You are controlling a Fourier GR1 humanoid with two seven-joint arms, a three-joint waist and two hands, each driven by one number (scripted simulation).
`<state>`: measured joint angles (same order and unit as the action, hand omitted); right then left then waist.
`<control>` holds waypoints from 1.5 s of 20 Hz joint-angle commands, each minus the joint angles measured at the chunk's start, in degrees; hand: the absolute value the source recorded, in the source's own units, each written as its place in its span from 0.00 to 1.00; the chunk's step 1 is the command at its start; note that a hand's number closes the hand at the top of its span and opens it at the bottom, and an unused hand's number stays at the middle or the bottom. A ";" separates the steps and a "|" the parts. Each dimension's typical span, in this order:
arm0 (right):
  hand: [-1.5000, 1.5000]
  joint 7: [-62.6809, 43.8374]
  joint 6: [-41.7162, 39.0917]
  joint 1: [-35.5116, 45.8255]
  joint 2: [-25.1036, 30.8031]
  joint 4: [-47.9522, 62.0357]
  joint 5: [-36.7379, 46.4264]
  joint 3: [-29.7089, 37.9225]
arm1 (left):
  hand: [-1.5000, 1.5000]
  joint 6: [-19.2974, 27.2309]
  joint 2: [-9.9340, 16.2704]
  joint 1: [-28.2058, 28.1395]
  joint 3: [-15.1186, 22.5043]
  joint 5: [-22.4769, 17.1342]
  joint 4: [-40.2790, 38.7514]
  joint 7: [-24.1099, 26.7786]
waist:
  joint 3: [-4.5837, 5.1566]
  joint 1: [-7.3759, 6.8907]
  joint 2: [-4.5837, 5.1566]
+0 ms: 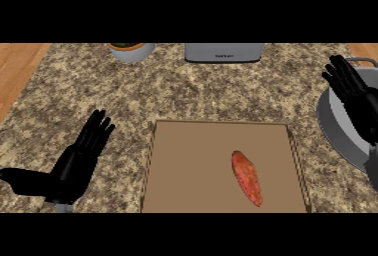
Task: Pick the sweet potato from the tray and place it in the pot
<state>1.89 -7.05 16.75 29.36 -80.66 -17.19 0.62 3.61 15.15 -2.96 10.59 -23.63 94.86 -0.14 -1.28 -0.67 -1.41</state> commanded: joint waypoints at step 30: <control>0.00 -42.01 -2.46 -12.87 9.89 -34.73 32.20 -20.32 | 0.50 7.43 11.54 2.65 -7.08 19.02 -8.16 -5.79 | 1.43 -1.12 1.74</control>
<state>-31.53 -1.68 -2.42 37.72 -116.57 16.25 -16.41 11.16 26.85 -1.61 3.40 -5.19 86.74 -5.67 0.16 -0.98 0.14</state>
